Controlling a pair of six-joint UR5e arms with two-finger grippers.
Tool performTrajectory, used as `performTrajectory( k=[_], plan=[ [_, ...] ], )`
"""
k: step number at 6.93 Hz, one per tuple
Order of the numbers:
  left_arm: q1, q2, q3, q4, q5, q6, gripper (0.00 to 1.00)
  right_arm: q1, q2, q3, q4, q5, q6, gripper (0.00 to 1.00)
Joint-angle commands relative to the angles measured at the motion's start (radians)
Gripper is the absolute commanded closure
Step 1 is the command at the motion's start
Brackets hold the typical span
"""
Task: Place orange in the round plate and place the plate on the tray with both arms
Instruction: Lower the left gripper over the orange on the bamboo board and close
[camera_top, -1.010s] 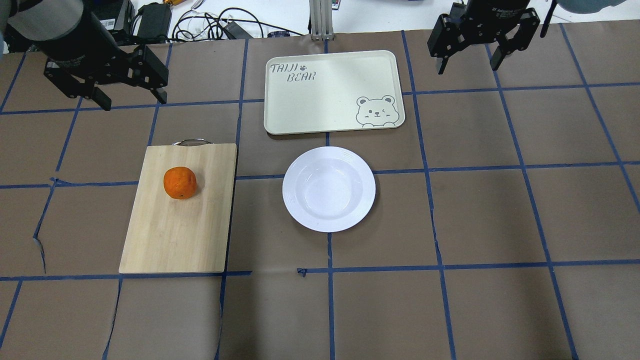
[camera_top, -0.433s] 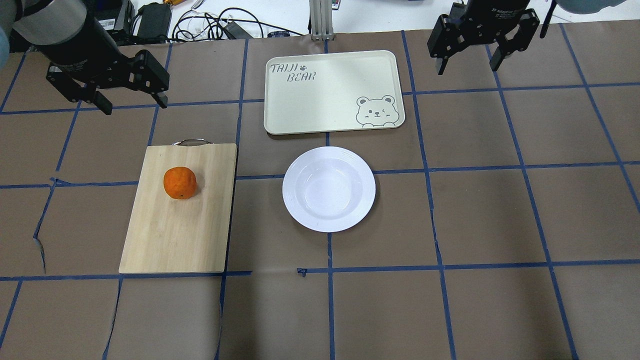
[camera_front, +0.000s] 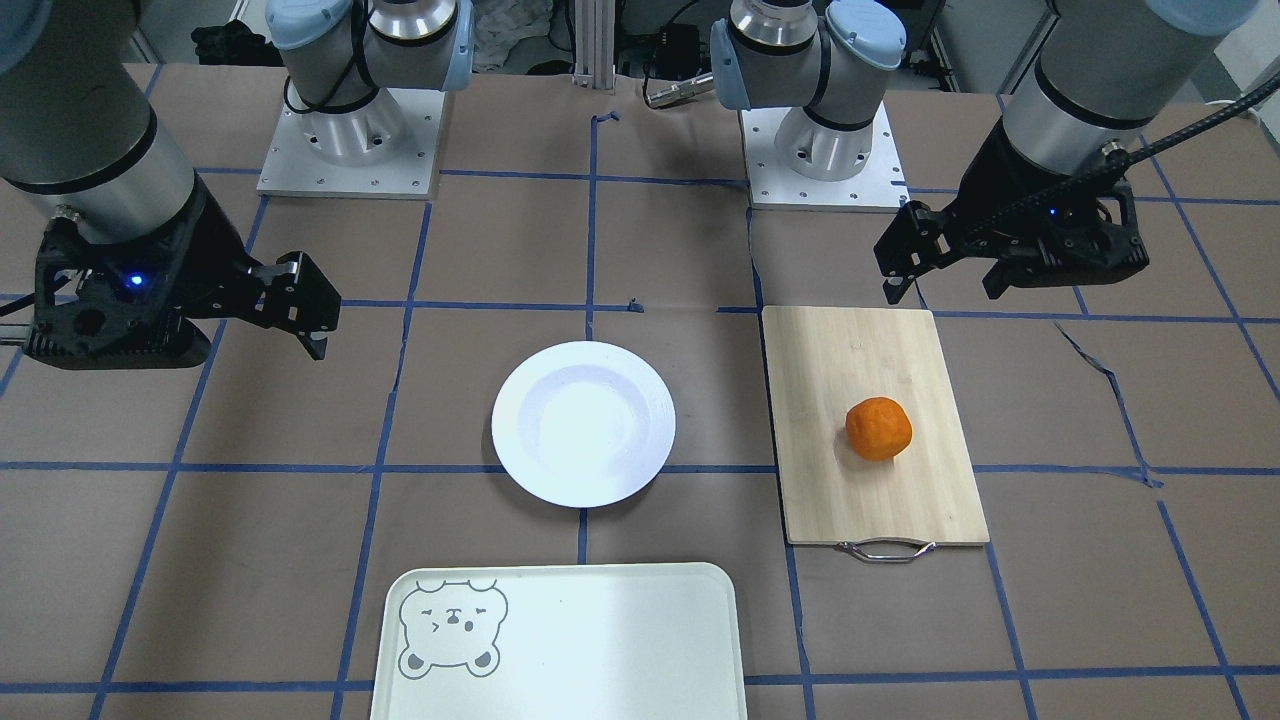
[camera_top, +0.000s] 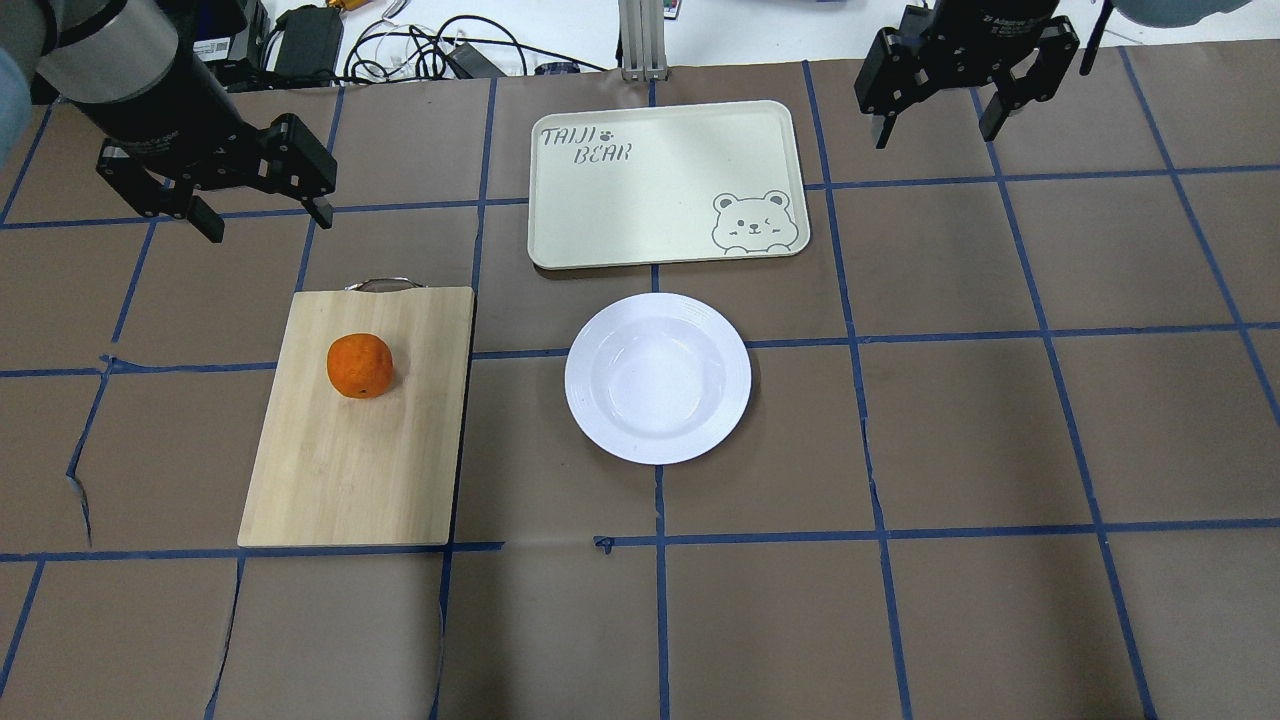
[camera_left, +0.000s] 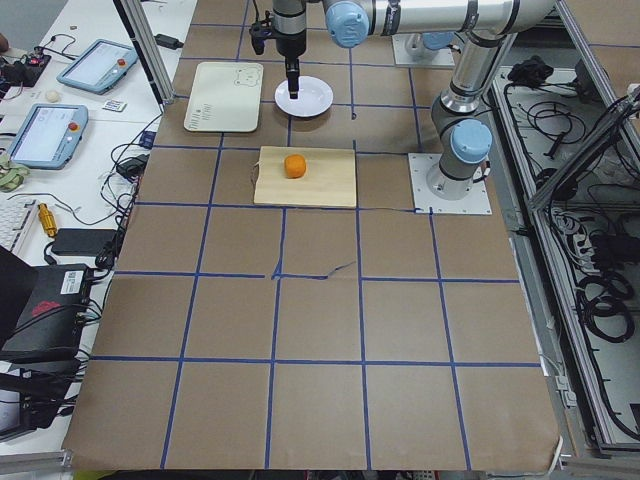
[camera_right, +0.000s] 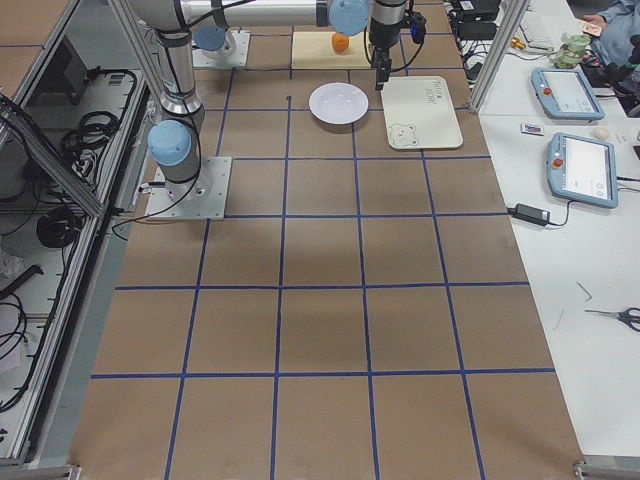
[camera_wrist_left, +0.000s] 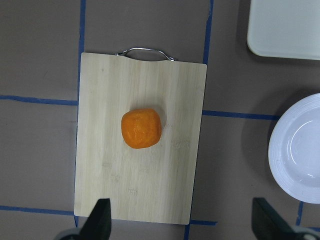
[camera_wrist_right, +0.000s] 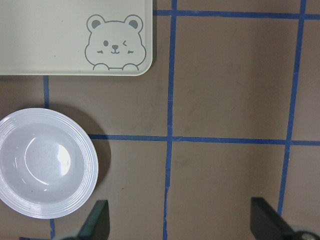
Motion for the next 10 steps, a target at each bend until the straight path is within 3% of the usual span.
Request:
performTrajectory(
  k=[1,7,9,10],
  plan=[
    [0.002,0.007,-0.022,-0.003,-0.002,-0.003,0.0,-0.001,0.0,0.0,0.001,0.0,0.0,0.0],
    [0.005,-0.024,-0.05,-0.002,-0.011,0.005,0.0,-0.001,0.0,0.0,0.002,0.0,0.0,0.0],
    [0.034,-0.071,-0.169,0.178,-0.01,0.003,0.0,-0.001,0.0,0.0,0.001,0.0,0.0,0.0],
    [0.074,-0.103,-0.198,0.207,-0.013,-0.004,0.0,-0.001,0.0,0.0,0.003,0.0,0.0,0.0]
  ],
)
